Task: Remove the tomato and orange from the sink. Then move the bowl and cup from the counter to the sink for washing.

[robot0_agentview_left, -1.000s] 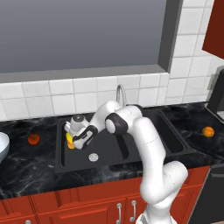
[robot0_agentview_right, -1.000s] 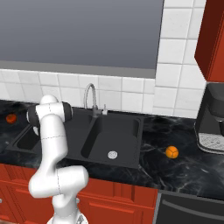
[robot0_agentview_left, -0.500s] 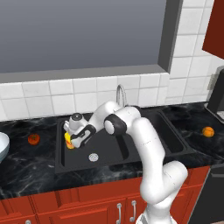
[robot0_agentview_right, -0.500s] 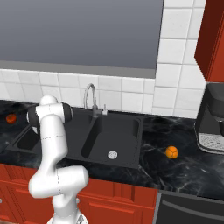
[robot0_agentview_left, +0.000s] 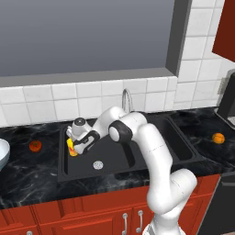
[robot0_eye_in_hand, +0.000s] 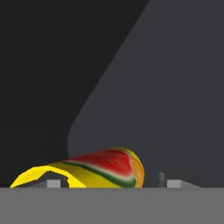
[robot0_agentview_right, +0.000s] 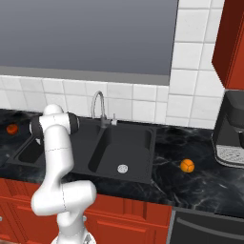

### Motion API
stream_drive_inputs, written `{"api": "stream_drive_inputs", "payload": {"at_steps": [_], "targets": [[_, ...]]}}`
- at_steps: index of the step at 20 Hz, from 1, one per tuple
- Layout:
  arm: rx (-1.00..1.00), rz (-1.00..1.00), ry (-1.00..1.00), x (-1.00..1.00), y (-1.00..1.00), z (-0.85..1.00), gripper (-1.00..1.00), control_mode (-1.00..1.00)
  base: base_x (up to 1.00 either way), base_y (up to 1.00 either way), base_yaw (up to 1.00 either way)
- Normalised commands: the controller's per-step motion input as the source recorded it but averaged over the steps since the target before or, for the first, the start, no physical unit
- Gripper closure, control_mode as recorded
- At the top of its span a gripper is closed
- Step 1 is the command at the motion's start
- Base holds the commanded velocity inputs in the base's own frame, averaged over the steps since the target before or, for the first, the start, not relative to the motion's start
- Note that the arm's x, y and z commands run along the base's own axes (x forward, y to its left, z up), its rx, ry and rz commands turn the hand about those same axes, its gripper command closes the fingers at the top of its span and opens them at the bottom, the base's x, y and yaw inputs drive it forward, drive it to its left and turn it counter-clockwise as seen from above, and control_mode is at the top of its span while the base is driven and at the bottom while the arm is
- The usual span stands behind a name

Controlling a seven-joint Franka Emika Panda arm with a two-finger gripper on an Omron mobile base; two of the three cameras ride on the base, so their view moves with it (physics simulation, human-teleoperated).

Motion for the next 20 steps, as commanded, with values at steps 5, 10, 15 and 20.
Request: {"api": "stream_drive_inputs", "payload": {"at_steps": [5,10,15,20], "targets": [[0.00,-0.02,0.00,0.00,0.00,-0.07,-1.00,-1.00,0.00,0.00,0.00],[0.01,-0.01,0.00,0.00,0.00,-0.02,-1.00,-1.00,0.00,0.00,0.00],[0.03,0.00,0.00,-0.01,0.00,0.01,-1.00,-1.00,0.00,0.00,0.00],[0.04,0.00,0.00,-0.02,0.00,0.12,-1.00,-1.00,0.00,0.00,0.00]]}}
